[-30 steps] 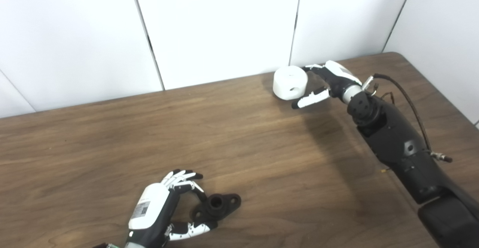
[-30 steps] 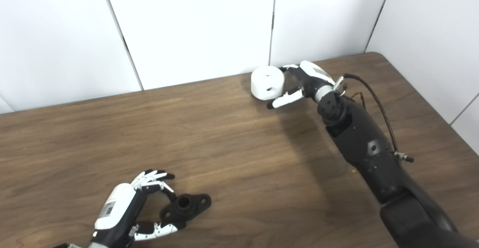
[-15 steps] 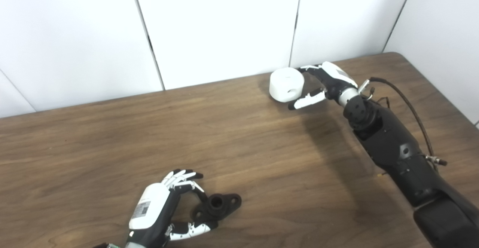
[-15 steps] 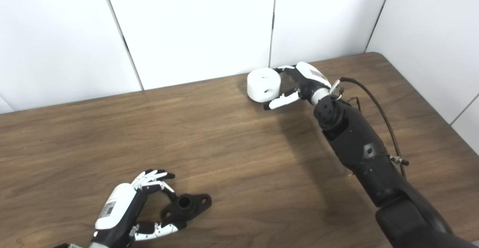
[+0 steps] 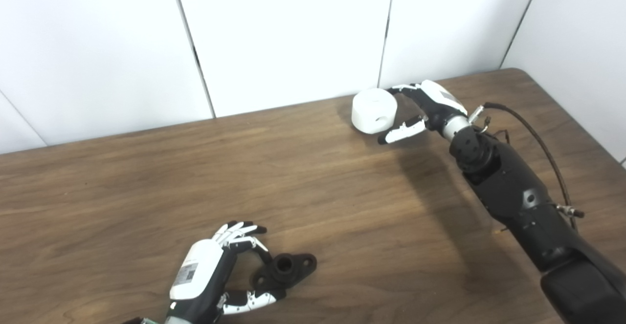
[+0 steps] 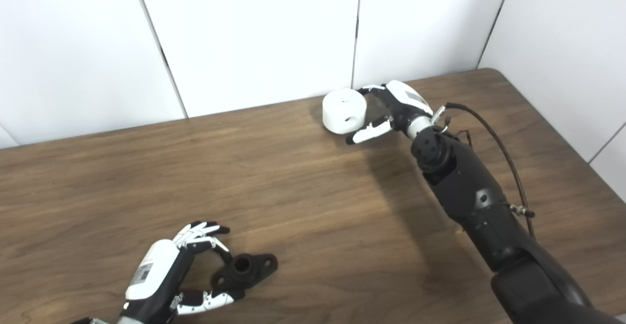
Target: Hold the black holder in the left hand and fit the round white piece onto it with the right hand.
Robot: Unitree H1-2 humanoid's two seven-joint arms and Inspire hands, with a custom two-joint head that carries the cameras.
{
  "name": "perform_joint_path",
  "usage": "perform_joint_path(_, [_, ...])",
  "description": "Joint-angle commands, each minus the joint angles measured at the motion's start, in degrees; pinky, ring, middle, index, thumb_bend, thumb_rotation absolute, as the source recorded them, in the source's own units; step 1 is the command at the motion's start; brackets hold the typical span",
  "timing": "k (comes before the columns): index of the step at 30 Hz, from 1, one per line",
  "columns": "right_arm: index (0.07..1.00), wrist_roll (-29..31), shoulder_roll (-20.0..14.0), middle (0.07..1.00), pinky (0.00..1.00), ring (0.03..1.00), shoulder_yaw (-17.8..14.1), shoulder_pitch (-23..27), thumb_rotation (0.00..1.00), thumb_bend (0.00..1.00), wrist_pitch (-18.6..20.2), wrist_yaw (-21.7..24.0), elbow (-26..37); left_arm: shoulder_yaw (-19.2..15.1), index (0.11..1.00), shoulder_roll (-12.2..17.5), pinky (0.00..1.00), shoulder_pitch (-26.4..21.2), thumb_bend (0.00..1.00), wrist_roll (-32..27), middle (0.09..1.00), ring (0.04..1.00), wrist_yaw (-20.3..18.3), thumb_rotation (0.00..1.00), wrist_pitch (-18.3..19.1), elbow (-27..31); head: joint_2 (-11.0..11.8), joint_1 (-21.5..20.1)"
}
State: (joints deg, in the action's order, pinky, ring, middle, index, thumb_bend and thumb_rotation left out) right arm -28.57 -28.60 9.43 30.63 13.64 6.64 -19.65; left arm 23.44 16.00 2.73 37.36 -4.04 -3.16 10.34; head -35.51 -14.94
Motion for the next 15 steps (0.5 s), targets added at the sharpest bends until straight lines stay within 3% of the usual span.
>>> perform_joint_path(1, [0.836,0.1,-0.9,0.917,1.0,0.994,-1.1,2.7,0.34,0.92,-2.1,-2.0,0.9,2.0,0.488,0.4,0.91,2.2,0.52,-0.7,0.819,0.891,-5.0,0.04,1.7,-2.7,0.0,0.0])
perform_joint_path(15, [0.838,-0.8,-1.7,0.937,1.0,1.0,-1.2,2.4,0.34,0.93,-0.5,-0.9,2.8,1.9,0.488,0.1,0.92,1.6,0.51,-0.5,0.821,0.896,-5.3,0.04,2.3,-3.2,0.5,0.1])
